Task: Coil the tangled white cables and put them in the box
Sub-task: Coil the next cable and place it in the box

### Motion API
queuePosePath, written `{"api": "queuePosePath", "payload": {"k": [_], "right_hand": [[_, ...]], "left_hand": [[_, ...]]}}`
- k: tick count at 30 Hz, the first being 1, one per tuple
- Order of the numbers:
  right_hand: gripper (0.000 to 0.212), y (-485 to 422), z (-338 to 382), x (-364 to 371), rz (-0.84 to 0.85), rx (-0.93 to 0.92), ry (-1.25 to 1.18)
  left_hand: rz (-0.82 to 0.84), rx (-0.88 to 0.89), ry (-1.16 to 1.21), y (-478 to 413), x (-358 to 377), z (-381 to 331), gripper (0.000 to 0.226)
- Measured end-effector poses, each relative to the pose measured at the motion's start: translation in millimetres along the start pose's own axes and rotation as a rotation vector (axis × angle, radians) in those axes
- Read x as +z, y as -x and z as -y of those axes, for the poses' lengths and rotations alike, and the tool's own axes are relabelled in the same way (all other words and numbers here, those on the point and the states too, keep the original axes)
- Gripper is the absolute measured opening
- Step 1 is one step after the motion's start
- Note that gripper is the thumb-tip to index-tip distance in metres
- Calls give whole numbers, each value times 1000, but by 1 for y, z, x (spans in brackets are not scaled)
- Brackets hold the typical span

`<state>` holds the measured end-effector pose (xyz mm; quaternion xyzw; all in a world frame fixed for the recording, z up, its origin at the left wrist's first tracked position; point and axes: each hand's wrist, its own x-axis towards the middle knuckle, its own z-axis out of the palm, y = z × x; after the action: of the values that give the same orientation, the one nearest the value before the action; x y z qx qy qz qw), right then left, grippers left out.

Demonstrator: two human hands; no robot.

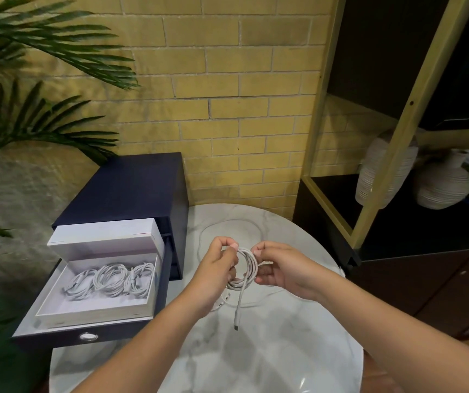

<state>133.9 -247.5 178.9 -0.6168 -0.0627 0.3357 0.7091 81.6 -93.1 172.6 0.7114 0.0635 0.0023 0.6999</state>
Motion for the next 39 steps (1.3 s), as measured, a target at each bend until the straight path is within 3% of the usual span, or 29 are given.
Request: {"api": "queuePosePath", "payload": {"k": [14, 18, 21, 26, 30, 32, 35, 39], "right_hand": [[21, 4, 0, -6, 177, 32, 144], [22, 1, -2, -7, 136, -35, 220], [15, -1, -5, -7, 46, -200, 538], [23, -2, -8, -11, -88, -577, 1192], [44, -3, -11, -13, -100, -796, 1539], [45, -5, -10, -15, -138, -888, 1629], [29, -10, -12, -10, -157, -773, 1414], [17, -6, -8, -3, -18, -271, 536]], "left_hand": [[43, 38, -77, 3, 1, 1, 8], [61, 23, -60, 4, 3, -2, 8], [107, 7, -81, 6, 5, -2, 8], [125, -14, -97, 8, 7, -6, 9], [109, -24, -93, 4, 5, -9, 9], [85, -46, -109, 1, 3, -8, 10], [72, -40, -119, 0, 1, -7, 11], [79, -33, -88, 3, -2, -4, 10]]}}
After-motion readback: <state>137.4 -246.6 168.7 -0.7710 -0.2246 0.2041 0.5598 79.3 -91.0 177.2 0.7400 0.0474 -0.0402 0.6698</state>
